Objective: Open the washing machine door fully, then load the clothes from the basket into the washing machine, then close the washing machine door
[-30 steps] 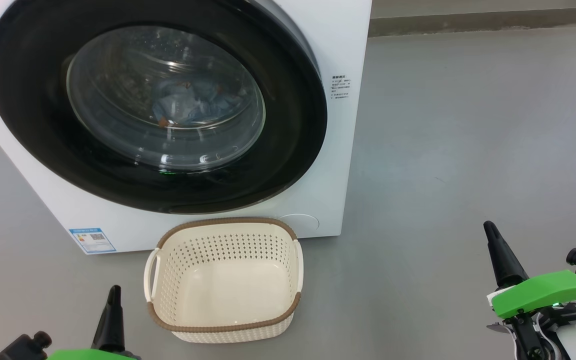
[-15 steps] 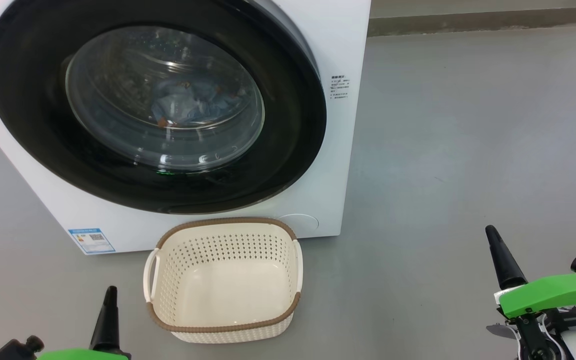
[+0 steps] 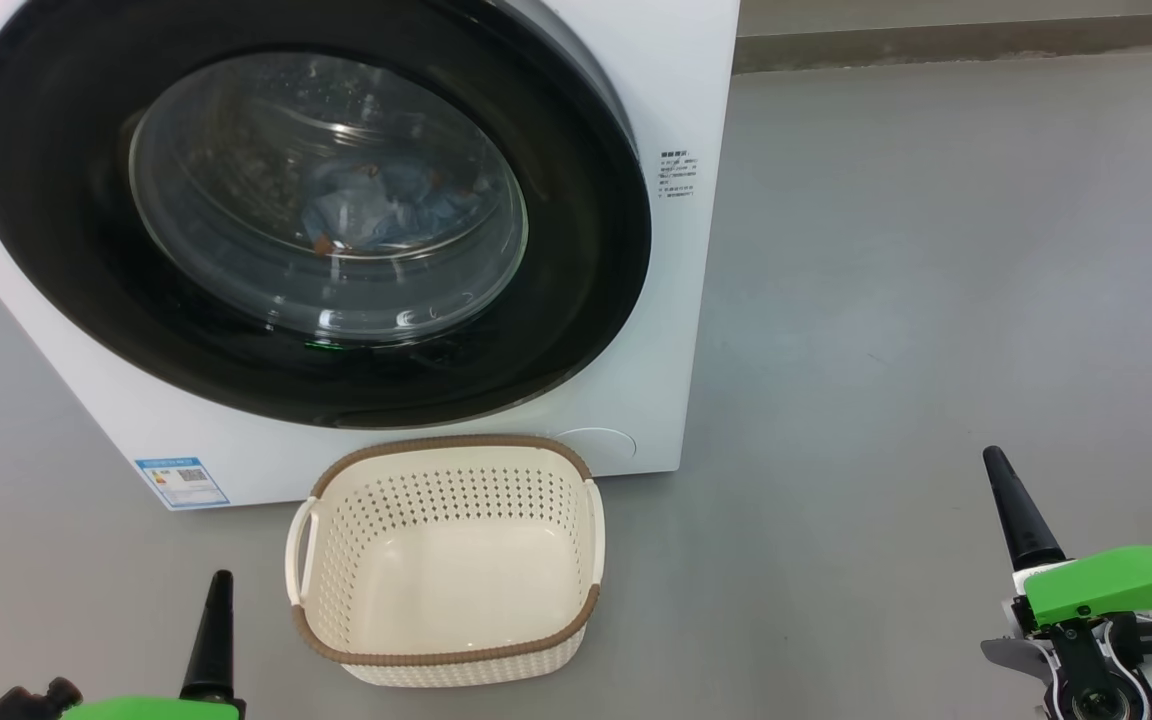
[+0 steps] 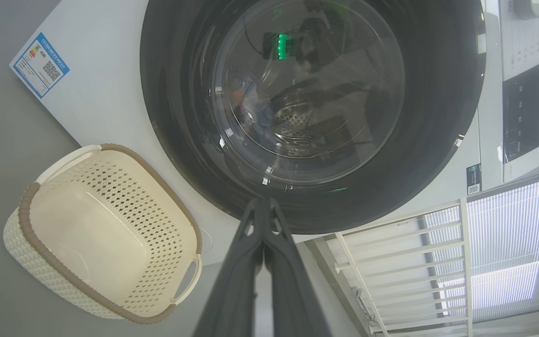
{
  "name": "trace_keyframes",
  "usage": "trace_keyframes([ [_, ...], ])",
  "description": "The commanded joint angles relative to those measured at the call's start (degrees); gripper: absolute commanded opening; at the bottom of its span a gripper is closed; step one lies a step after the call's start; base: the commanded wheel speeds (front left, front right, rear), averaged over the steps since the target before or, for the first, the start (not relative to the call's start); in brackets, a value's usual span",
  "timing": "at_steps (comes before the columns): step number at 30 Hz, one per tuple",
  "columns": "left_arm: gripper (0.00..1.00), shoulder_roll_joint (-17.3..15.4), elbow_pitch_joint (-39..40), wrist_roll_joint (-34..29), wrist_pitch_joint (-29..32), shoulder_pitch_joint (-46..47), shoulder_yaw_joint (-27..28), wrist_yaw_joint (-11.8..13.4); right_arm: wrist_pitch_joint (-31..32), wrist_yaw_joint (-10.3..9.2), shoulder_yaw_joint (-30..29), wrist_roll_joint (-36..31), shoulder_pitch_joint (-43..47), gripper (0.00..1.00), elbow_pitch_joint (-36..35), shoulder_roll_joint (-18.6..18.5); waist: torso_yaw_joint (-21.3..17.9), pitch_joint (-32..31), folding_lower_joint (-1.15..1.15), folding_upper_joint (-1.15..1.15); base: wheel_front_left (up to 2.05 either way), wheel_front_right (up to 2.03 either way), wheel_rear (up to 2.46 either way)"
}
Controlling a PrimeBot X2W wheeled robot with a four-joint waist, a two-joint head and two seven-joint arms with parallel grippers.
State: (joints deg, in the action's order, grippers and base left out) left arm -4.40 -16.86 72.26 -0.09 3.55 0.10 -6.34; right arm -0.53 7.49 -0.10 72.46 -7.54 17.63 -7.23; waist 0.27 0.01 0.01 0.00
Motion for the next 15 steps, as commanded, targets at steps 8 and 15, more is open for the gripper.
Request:
trace_keyframes([
  [8,0.00,-0.12,1.86,4.93,1.66,2.64,2.65,-0.53,1.76,0.04,-1.09,5.27,-0.09,0.00,-2.11,0.77,-0.06,0.00,0.00,0.00,0.00,0.00,0.00],
  [15,0.00,0.26,1.97,8.38,2.81,2.74,3.55,-0.67,2.94,0.03,-2.29,8.65,0.16,0.00,-2.38,1.56,-0.11,0.00,0.00,0.00,0.00,0.00,0.00],
])
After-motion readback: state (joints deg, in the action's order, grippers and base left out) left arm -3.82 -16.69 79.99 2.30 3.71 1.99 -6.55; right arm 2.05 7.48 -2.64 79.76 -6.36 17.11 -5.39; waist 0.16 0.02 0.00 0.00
